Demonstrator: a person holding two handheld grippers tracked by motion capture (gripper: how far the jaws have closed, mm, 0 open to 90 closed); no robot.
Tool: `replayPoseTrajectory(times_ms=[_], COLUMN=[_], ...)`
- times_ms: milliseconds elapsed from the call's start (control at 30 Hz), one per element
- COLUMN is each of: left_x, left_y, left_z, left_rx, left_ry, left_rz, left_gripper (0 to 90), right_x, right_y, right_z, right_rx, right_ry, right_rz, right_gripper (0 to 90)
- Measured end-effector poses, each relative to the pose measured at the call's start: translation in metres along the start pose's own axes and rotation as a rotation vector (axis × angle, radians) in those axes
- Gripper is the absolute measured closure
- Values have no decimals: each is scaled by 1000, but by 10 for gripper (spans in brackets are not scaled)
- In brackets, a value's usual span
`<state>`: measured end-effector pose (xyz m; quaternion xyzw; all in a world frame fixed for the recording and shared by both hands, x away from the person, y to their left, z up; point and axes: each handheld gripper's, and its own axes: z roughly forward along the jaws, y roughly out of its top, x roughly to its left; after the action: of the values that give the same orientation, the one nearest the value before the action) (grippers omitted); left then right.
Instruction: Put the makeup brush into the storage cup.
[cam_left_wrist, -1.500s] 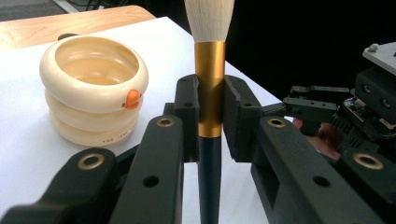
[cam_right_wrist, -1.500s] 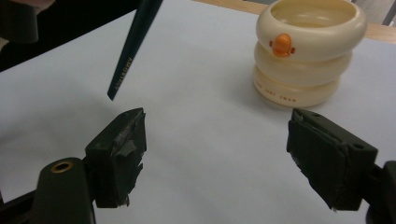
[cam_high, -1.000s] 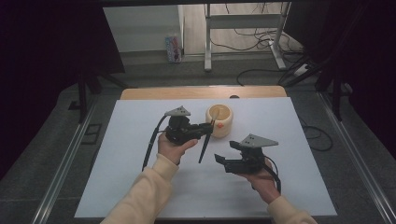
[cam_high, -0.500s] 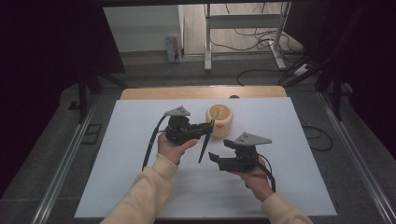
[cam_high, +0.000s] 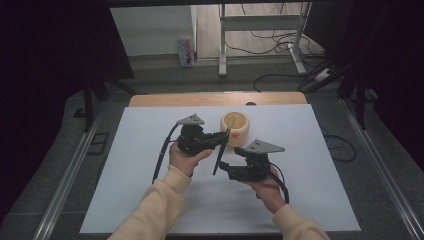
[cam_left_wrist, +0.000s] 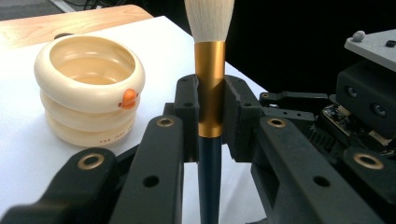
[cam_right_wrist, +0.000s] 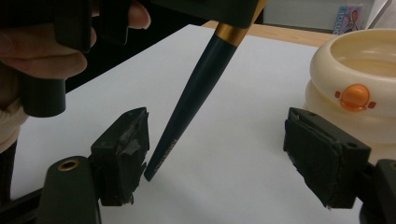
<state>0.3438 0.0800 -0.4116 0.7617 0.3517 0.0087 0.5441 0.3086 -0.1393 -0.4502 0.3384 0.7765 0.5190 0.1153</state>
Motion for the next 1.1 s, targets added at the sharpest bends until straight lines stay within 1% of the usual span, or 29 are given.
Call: replayPoseTrajectory(times_ms=[200, 300, 333, 467, 533, 567, 600, 633, 700, 767, 800, 833, 900, 933, 1100], left_x=[0, -1, -2, -4, -4, -4, -4, -4, -5, -6, -7, -8, -8, -7, -7], left_y=[-1, -1, -1, -1, -1, -2, -2, -2, -2, -3, -3, -3, -3, -3, -4], left_z=[0, 1, 1, 2, 2, 3, 3, 3, 4, 4, 4, 4, 4, 4, 3], left_rx=[2, -1, -2, -1, 1, 4, 5, 6, 3, 2, 2, 2, 1, -1, -1], left_ry=[-2, -3, -2, -8, -9, -9, -11, -13, -14, -19, -19, -19, -18, -19, -18], left_rz=[-1, 5, 7, 10, 11, 12, 12, 10, 13, 23, 26, 27, 27, 25, 30], left_gripper=[773, 774, 773, 773, 773, 773, 773, 773, 773, 773, 773, 773, 773, 773, 772], right_x=[-1, 0, 0, -1, -2, -3, -3, -3, -4, -5, -5, -5, -5, -5, -11], right_y=[3, 5, 5, 7, 7, 7, 7, 8, 8, 7, 7, 7, 7, 7, 7], right_z=[5, 9, 10, 11, 12, 12, 12, 11, 12, 12, 13, 13, 12, 12, 12], right_rx=[-23, -30, -39, -55, -66, -75, -75, -80, -80, -71, -68, -68, -69, -69, -54], right_ry=[1, -9, -22, -26, -26, -13, -13, -4, 9, 31, 57, 57, 72, 76, 103], right_rz=[21, 28, 39, 55, 66, 77, 77, 83, 96, 105, 102, 102, 98, 102, 162], right_gripper=[249, 266, 287, 318, 349, 388, 388, 411, 477, 562, 652, 652, 723, 730, 768])
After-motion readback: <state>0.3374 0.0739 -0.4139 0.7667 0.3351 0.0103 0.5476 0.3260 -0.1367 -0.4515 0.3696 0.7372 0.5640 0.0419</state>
